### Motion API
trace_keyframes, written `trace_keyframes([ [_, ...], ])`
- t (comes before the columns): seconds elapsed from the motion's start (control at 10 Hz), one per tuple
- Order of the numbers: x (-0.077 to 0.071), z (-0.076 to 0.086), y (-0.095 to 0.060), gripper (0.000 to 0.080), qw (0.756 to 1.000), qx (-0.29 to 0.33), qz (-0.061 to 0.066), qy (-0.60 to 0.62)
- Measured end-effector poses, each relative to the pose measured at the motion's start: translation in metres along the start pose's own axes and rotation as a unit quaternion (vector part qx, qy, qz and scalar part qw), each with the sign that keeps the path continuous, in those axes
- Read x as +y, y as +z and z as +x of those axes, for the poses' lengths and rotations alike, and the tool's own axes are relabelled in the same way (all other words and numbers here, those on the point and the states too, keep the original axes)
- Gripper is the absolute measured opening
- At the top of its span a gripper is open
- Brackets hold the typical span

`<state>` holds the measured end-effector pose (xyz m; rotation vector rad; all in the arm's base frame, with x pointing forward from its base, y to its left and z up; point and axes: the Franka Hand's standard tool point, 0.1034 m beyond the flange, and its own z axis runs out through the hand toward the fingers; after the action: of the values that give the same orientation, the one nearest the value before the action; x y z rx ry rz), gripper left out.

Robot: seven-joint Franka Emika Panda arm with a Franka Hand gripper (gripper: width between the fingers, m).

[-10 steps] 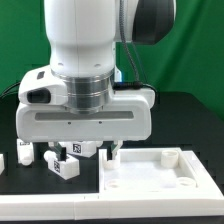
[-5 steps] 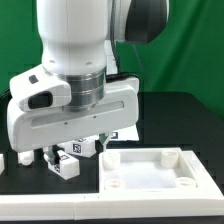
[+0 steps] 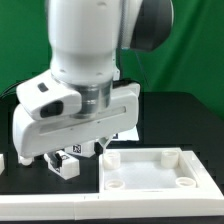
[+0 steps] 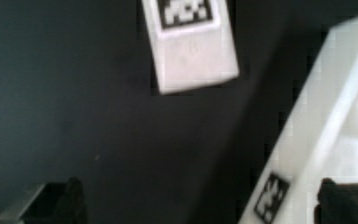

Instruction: Assemble one leg

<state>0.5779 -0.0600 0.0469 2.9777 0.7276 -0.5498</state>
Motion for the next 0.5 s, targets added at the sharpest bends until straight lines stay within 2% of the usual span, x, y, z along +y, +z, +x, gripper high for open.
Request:
trace_keyframes([
  [0.3,0.005,-0.023,0.002,0.0648,0.996,-0.085,0.031,0.015],
  [0.5,-0.006,-0.021,0.009,0.0648,0.988,-0.15,0.044,0.006],
])
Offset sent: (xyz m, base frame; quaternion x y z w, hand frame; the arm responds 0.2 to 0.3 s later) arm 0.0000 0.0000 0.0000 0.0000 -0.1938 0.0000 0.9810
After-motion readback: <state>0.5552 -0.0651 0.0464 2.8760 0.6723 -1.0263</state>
